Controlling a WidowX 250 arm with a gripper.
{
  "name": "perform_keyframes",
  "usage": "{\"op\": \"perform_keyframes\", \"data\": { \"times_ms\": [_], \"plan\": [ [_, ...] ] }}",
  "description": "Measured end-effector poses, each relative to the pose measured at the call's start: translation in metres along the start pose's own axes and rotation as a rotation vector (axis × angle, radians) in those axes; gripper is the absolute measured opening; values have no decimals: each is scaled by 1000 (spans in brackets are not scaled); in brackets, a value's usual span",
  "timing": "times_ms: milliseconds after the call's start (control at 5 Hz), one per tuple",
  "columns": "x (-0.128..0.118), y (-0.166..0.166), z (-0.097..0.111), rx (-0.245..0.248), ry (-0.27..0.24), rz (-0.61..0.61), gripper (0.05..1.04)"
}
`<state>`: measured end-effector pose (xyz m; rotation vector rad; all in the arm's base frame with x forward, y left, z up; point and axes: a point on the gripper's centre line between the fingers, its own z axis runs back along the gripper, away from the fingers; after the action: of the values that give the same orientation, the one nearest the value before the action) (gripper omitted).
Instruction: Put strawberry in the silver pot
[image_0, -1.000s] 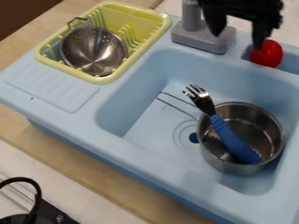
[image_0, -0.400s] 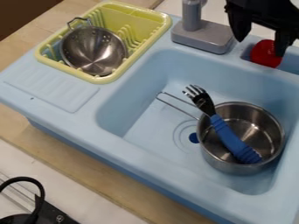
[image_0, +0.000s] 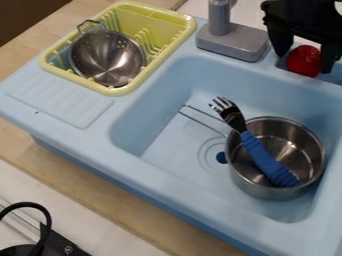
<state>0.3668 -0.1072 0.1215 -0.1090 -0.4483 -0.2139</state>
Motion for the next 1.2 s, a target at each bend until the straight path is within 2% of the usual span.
{"op": "perform_keyframes", "data": {
  "times_ms": [200, 400, 800, 1000, 1200],
  "plan": [
    [-2, 1, -5, 1, 81, -1, 741],
    [0, 0, -7, 1, 121, -5, 715],
    [-1, -1, -7, 0, 126, 3, 715],
    [-2, 4, 6, 21, 99, 8, 715],
    [-7, 8, 22, 66, 75, 37, 715]
  ]
}}
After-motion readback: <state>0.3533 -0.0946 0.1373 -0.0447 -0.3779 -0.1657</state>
